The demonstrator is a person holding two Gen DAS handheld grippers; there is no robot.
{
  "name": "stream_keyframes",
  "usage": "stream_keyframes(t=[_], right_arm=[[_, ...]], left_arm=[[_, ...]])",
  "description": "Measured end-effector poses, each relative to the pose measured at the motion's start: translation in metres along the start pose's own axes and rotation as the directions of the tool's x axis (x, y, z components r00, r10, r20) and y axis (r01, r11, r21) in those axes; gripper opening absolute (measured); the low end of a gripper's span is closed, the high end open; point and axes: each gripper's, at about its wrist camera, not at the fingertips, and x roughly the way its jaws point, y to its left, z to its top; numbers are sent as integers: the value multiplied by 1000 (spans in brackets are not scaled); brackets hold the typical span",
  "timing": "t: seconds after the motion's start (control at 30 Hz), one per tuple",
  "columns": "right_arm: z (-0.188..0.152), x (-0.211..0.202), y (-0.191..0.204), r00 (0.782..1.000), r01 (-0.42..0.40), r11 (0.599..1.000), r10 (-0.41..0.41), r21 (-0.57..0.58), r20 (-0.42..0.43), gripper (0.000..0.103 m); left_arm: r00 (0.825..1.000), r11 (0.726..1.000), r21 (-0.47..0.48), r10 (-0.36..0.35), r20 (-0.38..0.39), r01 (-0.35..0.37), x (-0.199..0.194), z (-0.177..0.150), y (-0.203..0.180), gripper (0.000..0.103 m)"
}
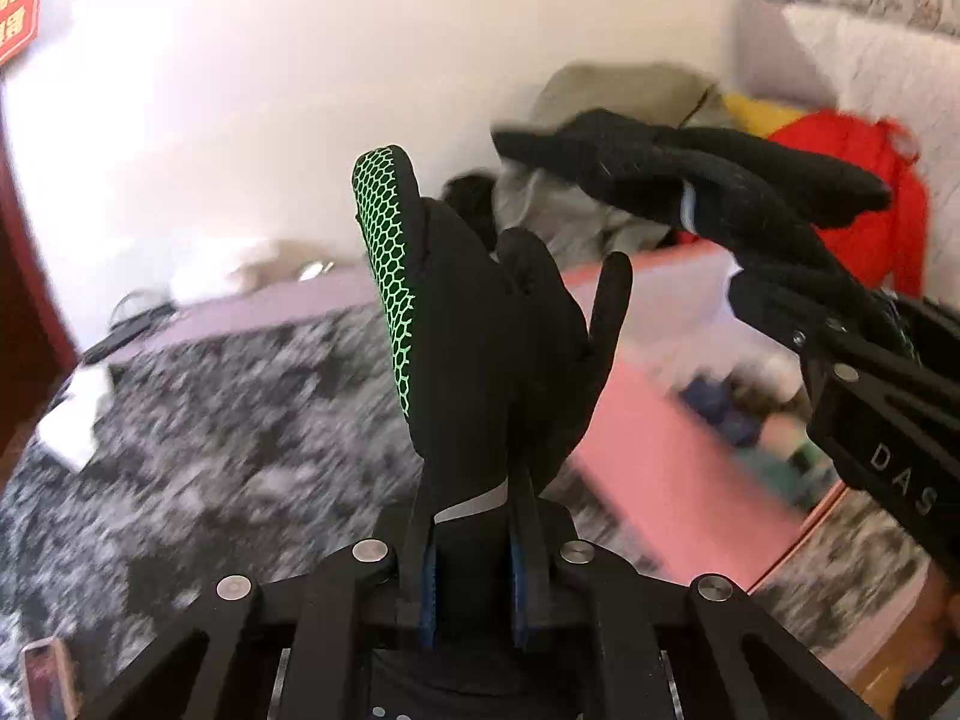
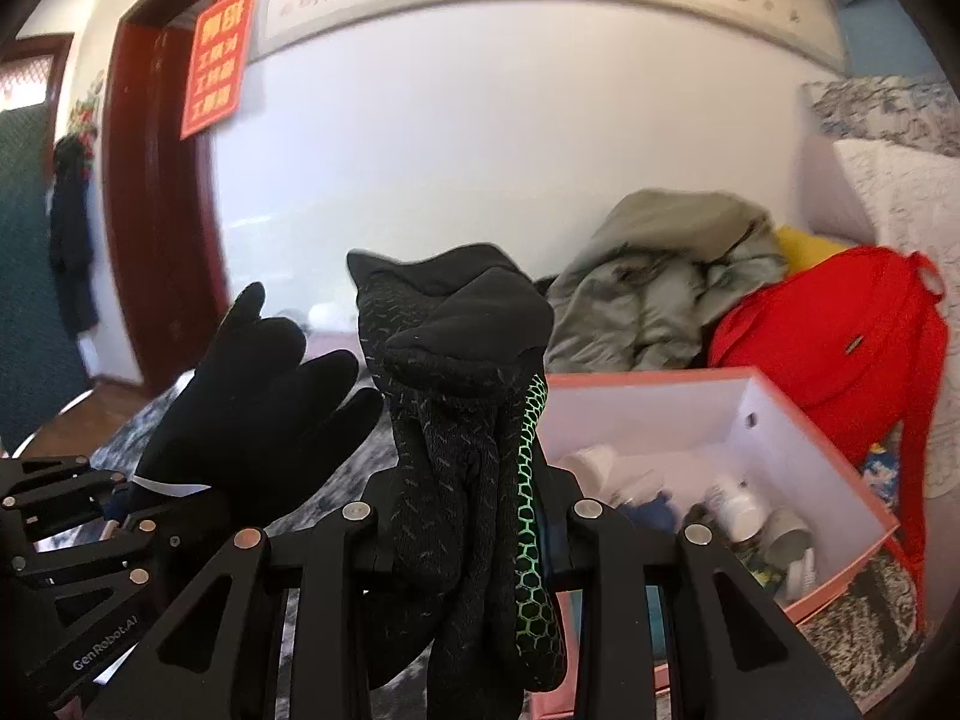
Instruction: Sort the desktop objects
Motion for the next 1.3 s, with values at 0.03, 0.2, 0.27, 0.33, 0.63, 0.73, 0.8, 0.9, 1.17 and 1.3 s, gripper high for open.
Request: stream_keyframes(t=[0.03, 0.2, 0.27, 0.33, 0.63, 0.73, 0.8, 0.9, 1.17, 1.3], right_arm=[[3, -7, -7, 999, 33, 999, -33, 9, 41, 31], [24, -51, -50, 935, 241, 966, -257, 94, 246, 31], [30, -64, -66, 898, 307, 943, -331, 126, 291, 31], [33, -69, -79, 868, 362, 920, -391, 149, 307, 31], [-12, 47, -151, 875, 431, 898, -392, 86, -284, 76], [-44, 69, -178, 833, 422, 890, -307, 170, -461, 76], [-35, 55, -182, 844, 456, 868, -352, 195, -405, 80], [-19, 30, -181, 867, 480, 843, -412, 244, -281, 98], [13, 13, -118, 920, 391, 891, -378, 232, -99, 99], [24, 6, -64, 948, 316, 929, -319, 192, -15, 101]], left_arm=[[999, 1000, -14, -22, 27, 23, -3, 10, -4, 12], [965, 993, -27, -109, 238, 119, -32, 64, -31, 12], [944, 988, 2, -146, 297, 152, -35, 83, -48, 13], [931, 978, 7, -201, 305, 209, -24, 94, -61, 13], [883, 956, -59, -287, -371, 287, 167, 43, -103, 56], [896, 943, -225, -311, -318, 247, 159, 47, -63, 67], [925, 949, -216, -281, -255, 228, 141, 54, -51, 76], [970, 972, -178, -183, -163, 153, 110, 55, -34, 80], [998, 986, -159, 47, -32, -52, 63, 31, 28, 81], [992, 979, -166, 123, 14, -119, 33, 14, 64, 88]])
